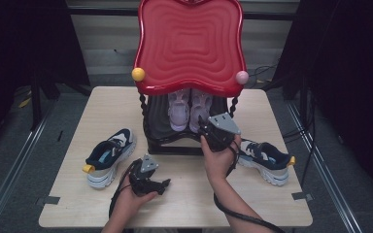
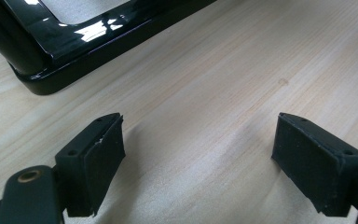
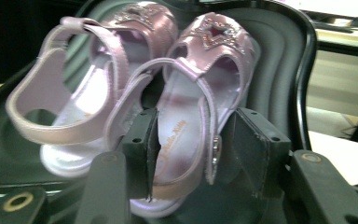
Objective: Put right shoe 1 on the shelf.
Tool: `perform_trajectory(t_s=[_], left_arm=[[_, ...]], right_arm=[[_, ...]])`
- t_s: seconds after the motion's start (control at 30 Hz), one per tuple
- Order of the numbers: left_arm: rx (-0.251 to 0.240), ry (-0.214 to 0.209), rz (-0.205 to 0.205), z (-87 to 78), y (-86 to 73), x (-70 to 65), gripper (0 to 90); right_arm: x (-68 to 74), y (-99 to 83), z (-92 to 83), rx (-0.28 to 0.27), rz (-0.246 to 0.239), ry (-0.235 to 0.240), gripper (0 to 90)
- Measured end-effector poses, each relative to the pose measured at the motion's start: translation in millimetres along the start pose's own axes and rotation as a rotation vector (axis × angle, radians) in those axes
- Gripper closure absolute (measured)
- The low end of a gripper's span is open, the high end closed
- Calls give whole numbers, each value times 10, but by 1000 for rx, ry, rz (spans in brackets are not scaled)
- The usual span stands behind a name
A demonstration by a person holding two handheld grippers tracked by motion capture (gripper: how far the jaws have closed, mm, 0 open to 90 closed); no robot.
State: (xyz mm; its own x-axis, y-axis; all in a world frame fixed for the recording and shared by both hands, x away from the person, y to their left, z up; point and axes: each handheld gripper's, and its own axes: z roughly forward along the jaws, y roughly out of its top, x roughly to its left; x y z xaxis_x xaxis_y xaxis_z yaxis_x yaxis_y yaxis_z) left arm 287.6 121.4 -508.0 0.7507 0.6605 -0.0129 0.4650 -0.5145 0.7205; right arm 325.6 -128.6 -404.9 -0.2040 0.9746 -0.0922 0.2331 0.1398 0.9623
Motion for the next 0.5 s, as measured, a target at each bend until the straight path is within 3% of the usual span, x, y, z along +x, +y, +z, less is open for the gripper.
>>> perform_trajectory(t_s=[0.2, 0.23, 0.3, 0.4, 0.43, 0.5], left_arm=[[0, 0, 0, 0, 0, 0, 160], [-2, 0, -2, 1, 0, -2, 160], [0, 0, -1, 0, 0, -1, 160], [-1, 0, -1, 0, 0, -1, 160], [0, 0, 0, 0, 0, -1, 160], [0, 0, 0, 0, 0, 0, 160]], right_arm=[[-43, -3, -114, -5, 3, 78, 436], [-78, -2, -152, -5, 9, 125, 382], [-110, -4, -184, 4, 7, 172, 351], [-132, -13, -205, 23, -1, 207, 316], [-163, -37, -234, 40, 10, 247, 296], [-187, -57, -259, 45, 17, 262, 285]])
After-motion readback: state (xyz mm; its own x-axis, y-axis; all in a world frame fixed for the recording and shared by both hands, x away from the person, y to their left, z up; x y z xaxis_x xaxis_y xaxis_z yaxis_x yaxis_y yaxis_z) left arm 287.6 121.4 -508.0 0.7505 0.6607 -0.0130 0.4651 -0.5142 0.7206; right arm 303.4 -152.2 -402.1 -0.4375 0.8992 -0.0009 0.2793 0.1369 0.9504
